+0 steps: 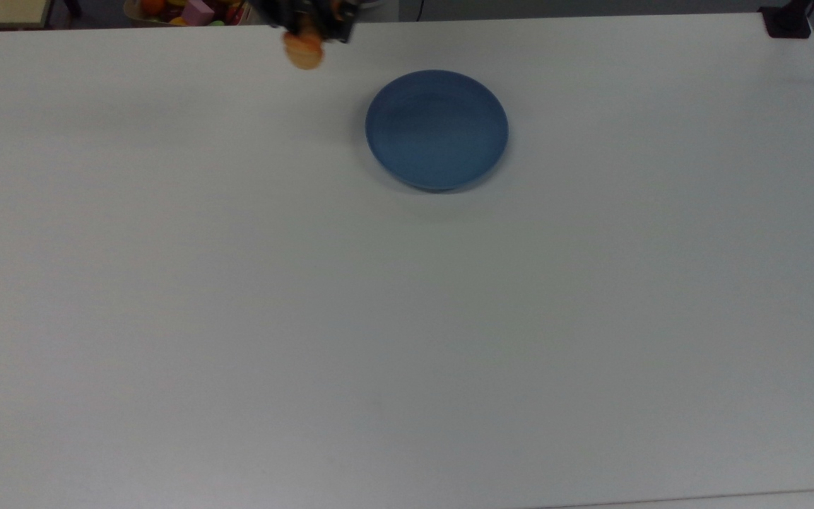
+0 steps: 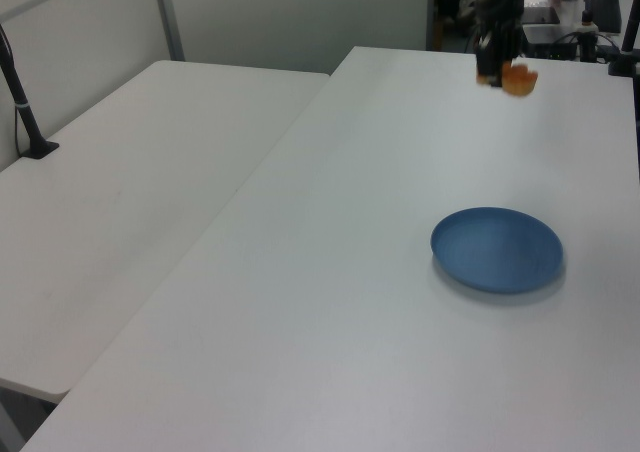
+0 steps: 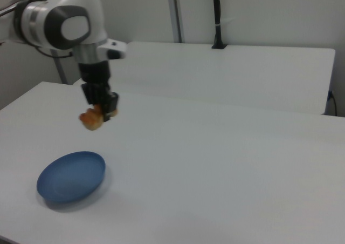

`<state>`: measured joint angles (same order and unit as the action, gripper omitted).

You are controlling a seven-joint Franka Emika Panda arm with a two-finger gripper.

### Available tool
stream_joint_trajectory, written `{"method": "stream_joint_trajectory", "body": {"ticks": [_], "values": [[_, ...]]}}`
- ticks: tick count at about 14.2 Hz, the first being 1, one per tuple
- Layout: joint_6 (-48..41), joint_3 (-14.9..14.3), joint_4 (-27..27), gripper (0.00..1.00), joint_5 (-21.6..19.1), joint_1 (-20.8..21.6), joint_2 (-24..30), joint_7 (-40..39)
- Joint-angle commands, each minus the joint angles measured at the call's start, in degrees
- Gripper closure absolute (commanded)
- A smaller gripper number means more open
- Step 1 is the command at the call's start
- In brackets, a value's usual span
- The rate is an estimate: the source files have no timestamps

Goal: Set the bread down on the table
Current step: 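Lift the bread roll off the plate and carry it away from the plate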

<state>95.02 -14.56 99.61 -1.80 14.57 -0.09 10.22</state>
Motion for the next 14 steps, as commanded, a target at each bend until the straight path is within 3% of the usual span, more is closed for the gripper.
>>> {"method": "stream_joint_trajectory", "body": {"ticks": [1,4,6,11,14], "values": [[-1.24,-0.03,-2.05,1.0,-0.49,-8.48,-0.52,-11.51],[2.17,-0.03,-1.87,1.0,-0.04,-14.46,-1.75,-18.47],[6.82,-0.03,-1.61,1.0,0.04,-18.77,-5.6,-21.29],[17.73,-0.03,-1.43,1.0,3.99,-22.13,-16.07,-21.65],[22.12,-0.03,1.54,1.0,6.28,-23.62,-18.1,-23.48]]}}
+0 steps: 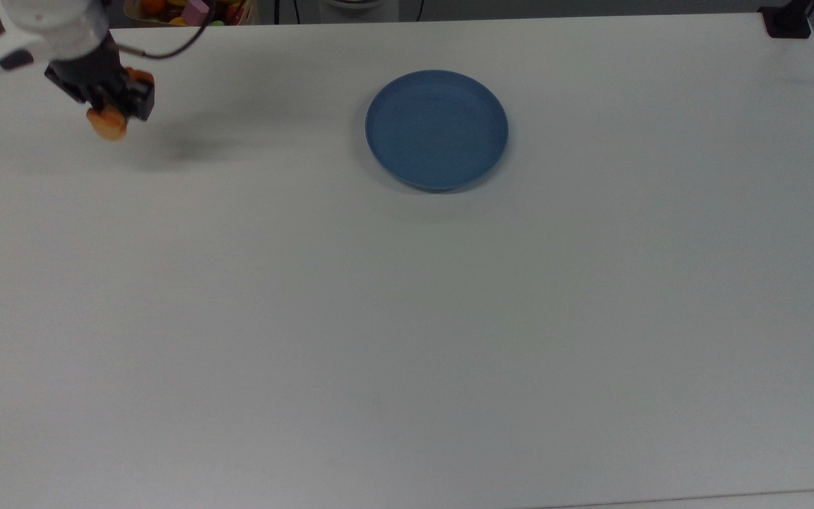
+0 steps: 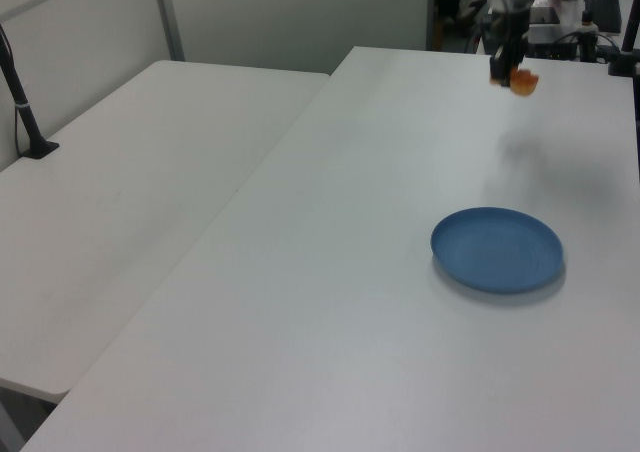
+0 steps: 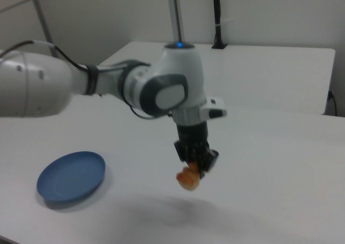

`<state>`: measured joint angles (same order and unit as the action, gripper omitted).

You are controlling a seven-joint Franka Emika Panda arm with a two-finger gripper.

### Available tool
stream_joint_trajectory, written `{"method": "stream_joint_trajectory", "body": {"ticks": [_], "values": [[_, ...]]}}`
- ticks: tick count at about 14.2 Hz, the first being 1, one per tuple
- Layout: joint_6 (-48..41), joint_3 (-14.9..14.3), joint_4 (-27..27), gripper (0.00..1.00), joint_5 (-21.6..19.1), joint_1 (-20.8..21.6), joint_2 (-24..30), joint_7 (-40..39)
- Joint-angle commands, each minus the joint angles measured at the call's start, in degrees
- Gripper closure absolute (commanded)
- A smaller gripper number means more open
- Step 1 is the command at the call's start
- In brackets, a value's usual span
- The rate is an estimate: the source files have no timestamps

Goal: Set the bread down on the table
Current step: 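Lower the bread roll onto the bare table surface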

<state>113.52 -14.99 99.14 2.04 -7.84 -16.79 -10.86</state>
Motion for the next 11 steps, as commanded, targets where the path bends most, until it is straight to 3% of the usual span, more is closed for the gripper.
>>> {"method": "stream_joint_trajectory", "body": {"ticks": [1,4,6,7,11], "values": [[5.64,0.4,3.41,1.0,2.62,-1.65,-1.92,-3.36],[7.95,0.4,5.01,0.96,2.71,-2.79,-3.94,-5.74],[7.95,0.4,5.09,0.7,2.71,-2.88,-4.12,-5.84],[7.95,0.4,5.18,0.63,2.71,-2.88,-4.56,-5.84],[8.21,0.4,5.27,0.18,2.71,-2.62,-5.71,-5.66]]}}
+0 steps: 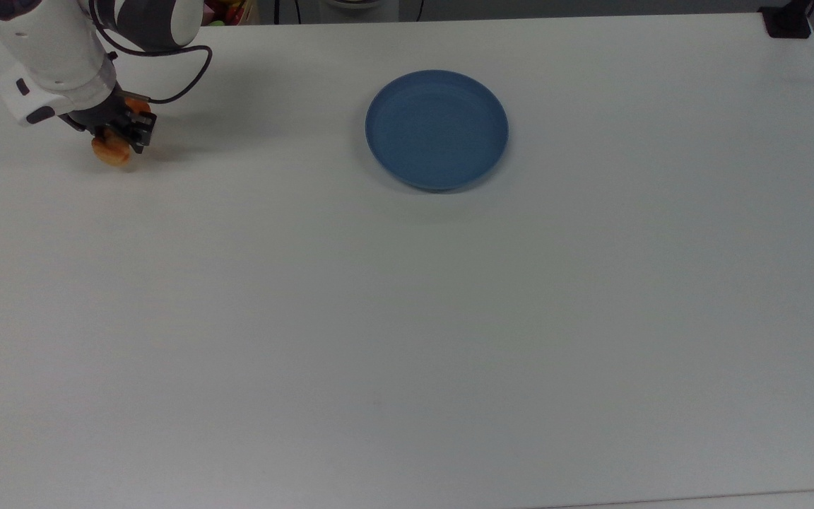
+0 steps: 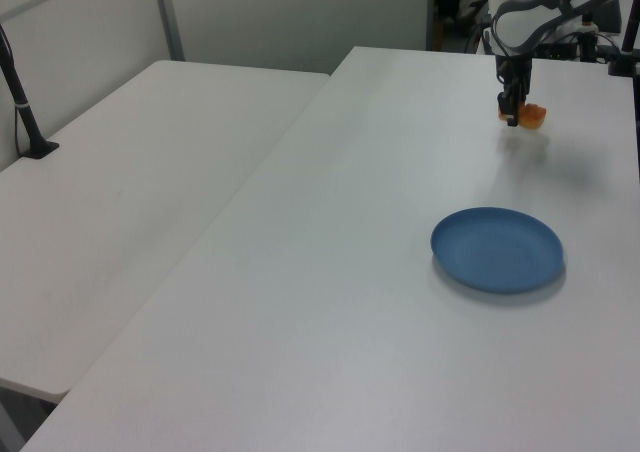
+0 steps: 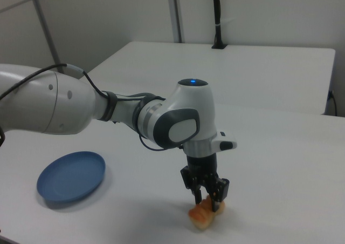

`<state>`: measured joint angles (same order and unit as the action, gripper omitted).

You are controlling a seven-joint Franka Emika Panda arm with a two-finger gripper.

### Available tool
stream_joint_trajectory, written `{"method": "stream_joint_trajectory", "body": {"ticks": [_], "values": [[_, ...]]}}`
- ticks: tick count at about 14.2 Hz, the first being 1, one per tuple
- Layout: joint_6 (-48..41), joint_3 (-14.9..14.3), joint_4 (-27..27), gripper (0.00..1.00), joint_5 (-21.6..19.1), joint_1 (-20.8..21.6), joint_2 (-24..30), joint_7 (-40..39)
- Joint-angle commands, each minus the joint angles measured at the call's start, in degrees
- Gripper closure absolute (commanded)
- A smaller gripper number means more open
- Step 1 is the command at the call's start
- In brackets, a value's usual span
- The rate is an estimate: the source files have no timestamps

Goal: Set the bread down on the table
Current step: 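Lower the bread roll onto the bare table surface, then open the gripper to release the bread roll and raise it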

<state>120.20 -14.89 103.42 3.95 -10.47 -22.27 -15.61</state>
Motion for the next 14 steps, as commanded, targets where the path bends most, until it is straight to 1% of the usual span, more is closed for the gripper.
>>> {"method": "stream_joint_trajectory", "body": {"ticks": [1,2,3,6,7,8,9,12,14], "values": [[1.53,0.3,0.99,0.17,0.79,0.02,-0.31,-0.91],[1.88,0.3,1.08,0.16,0.79,0.02,-0.4,-0.91],[2.06,0.3,1.34,0.14,0.79,0.02,-0.4,-0.91],[2.41,0.3,1.78,0.12,0.79,0.1,-0.31,-0.91],[2.32,0.3,1.78,0.06,0.79,0.1,-0.23,-0.91],[2.23,0.3,1.78,0.02,0.79,0.19,-0.14,-0.74],[2.06,0.3,1.7,0.0,0.79,0.19,0.38,-0.65],[1.18,0.3,1.61,0.0,0.71,0.28,3.45,-0.04],[-1.71,0.3,1.43,0.0,0.27,0.8,6.61,0.49]]}}
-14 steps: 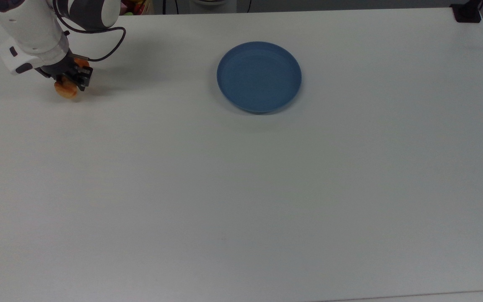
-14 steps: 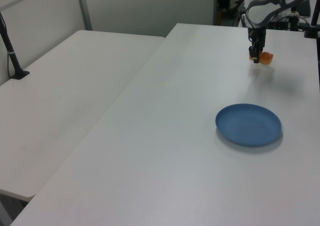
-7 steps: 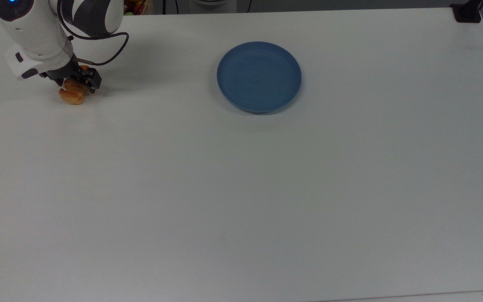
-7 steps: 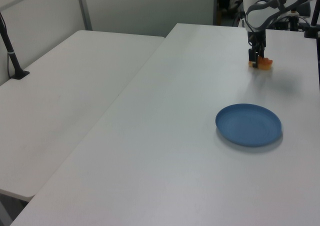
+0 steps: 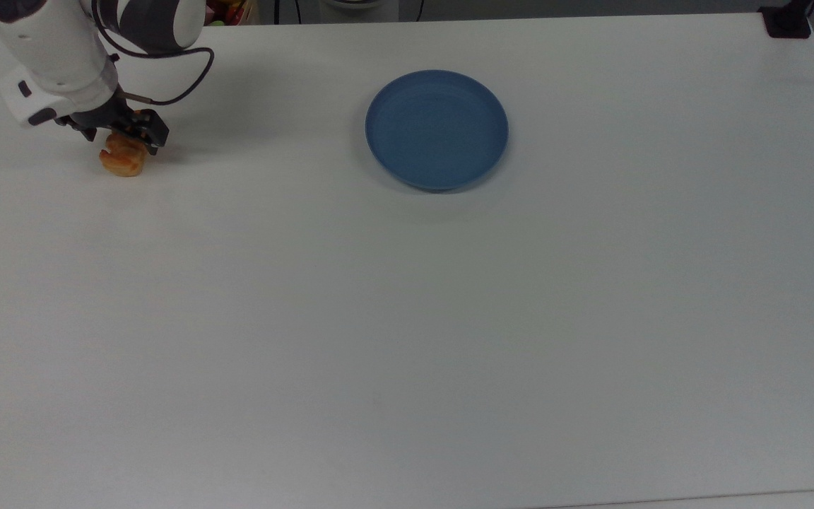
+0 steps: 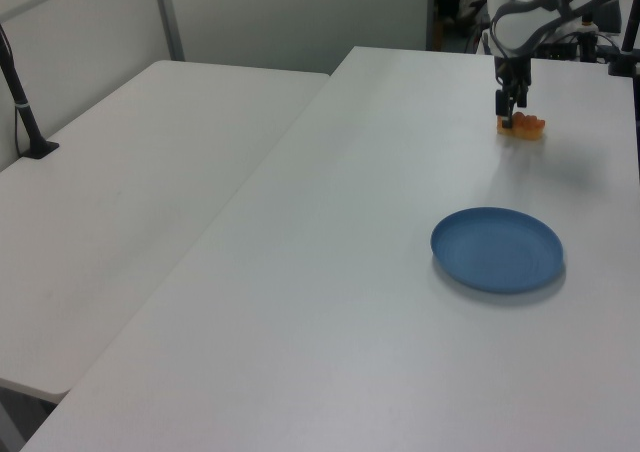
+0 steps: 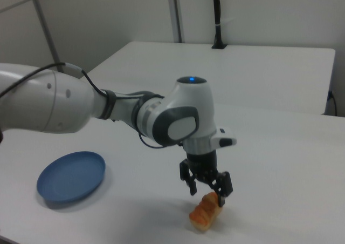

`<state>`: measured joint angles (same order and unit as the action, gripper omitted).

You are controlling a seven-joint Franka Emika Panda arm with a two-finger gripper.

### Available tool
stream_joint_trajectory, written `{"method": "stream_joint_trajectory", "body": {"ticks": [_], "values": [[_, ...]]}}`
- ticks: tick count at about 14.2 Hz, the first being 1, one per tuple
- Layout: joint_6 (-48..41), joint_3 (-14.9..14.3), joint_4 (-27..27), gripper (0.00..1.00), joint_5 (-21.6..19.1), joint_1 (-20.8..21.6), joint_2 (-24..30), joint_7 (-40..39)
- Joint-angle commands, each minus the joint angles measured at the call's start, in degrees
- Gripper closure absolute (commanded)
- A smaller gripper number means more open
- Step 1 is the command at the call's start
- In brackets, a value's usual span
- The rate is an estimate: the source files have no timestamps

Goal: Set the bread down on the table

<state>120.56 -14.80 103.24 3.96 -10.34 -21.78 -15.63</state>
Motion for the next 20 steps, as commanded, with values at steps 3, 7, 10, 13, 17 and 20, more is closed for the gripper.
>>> {"method": "stream_joint_trajectory", "body": {"ticks": [3,7,10,13,17,20], "values": [[-7.25,1.09,1.44,0.0,-1.4,2.15,14.01,3.13],[-15.86,1.09,-0.57,0.0,-2.73,10.14,22.21,11.23],[-24.04,1.09,-5.41,0.0,-3.52,16.3,22.22,14.04],[-25.64,1.18,-6.56,0.0,-3.6,19.56,22.4,15.37],[-25.12,0.39,-7.08,0.0,-5.36,19.66,22.31,15.37],[-25.47,0.39,-7.35,0.0,-5.89,19.39,22.4,15.8]]}}
